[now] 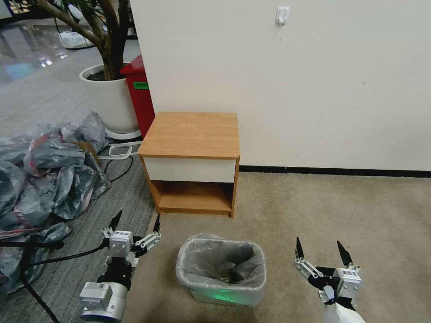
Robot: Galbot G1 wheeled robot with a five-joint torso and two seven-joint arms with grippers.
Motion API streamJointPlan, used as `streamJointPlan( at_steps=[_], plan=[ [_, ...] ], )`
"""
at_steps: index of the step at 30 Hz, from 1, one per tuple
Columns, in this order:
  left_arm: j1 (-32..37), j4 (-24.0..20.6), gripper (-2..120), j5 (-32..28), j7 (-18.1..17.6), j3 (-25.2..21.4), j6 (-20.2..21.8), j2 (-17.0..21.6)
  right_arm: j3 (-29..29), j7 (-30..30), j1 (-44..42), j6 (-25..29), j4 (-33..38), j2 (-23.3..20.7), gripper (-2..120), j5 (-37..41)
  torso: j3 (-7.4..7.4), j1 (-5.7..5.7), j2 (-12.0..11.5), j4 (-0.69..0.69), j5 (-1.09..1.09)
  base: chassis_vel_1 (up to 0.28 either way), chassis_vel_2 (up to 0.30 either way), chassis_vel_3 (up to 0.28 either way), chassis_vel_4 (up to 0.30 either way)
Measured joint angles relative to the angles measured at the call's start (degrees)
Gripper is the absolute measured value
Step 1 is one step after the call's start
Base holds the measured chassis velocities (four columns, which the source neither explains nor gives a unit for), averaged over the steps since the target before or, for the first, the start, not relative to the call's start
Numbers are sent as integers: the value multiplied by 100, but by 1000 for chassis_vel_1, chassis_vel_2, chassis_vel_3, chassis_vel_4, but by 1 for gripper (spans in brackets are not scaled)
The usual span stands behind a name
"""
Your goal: Pick up the garbage bag from the table and place it over the trash can.
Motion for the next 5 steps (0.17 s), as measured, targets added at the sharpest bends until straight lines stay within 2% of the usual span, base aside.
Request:
streamJointPlan(
  at_steps=[5],
  plan=[
    [-3, 0, 100, -9, -9, 5, 8, 2, -2, 2, 2, -2, 0, 0, 100, -2, 0, 0, 0, 0, 0, 0, 0, 0, 0]
  ],
)
